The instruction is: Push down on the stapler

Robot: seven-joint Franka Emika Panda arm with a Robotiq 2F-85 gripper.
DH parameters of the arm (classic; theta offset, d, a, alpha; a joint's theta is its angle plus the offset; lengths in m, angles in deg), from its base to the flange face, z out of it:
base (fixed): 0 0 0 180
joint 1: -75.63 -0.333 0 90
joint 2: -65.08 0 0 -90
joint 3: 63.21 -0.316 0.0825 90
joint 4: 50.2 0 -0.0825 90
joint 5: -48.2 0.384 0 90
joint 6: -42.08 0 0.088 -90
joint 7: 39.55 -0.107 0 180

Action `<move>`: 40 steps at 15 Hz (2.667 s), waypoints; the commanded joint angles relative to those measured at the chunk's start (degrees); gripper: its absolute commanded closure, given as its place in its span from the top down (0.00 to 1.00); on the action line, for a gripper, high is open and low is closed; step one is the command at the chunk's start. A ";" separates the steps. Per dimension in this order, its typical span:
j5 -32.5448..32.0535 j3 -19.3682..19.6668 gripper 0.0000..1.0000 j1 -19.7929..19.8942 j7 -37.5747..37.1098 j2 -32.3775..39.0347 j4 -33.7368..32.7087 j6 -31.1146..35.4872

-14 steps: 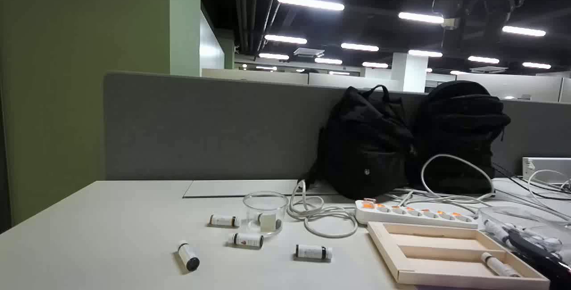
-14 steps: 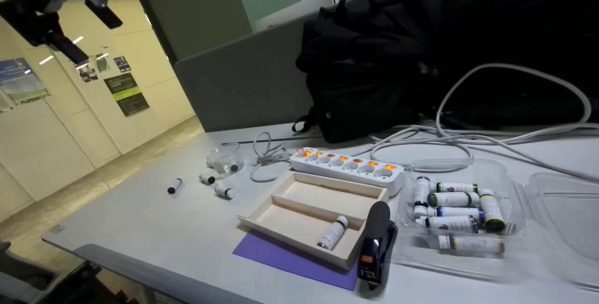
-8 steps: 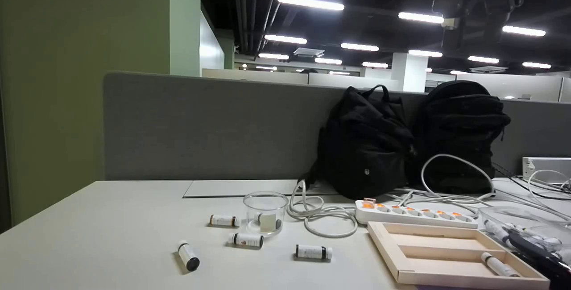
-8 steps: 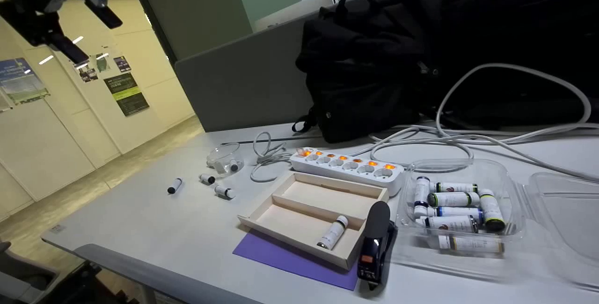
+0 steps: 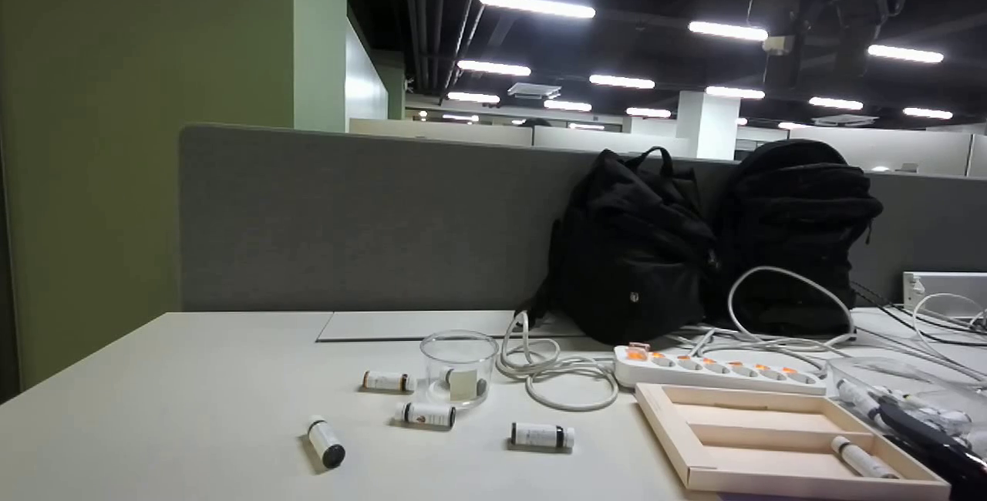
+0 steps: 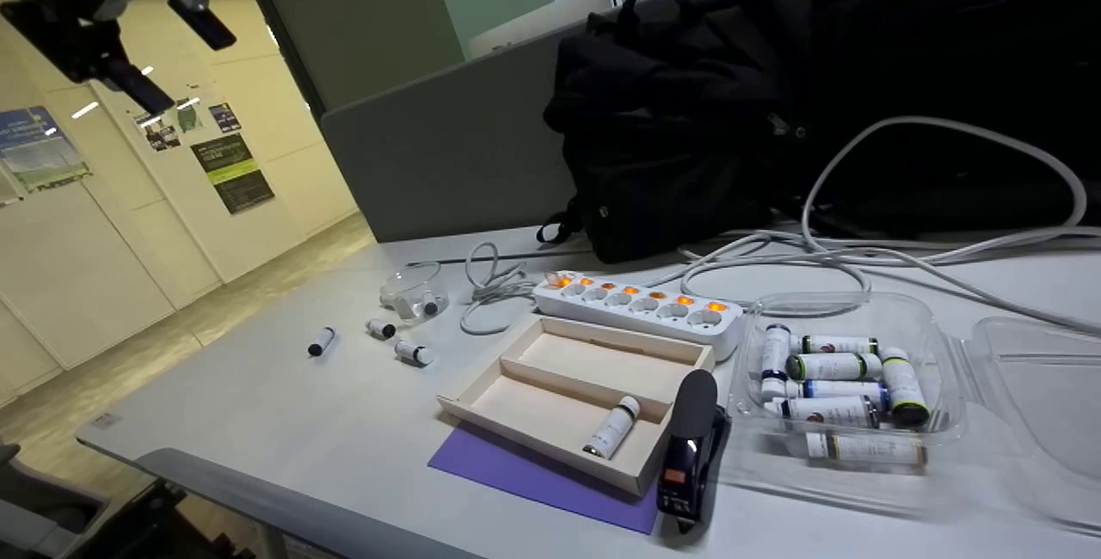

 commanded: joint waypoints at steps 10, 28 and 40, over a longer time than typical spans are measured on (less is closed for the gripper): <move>-10.94 20.02 1.00 12.84 19.21 38.88 -8.81 22.10; -7.40 23.89 0.27 16.80 17.84 55.34 -12.97 33.76; -2.31 24.16 0.00 21.72 19.77 69.65 -17.83 43.02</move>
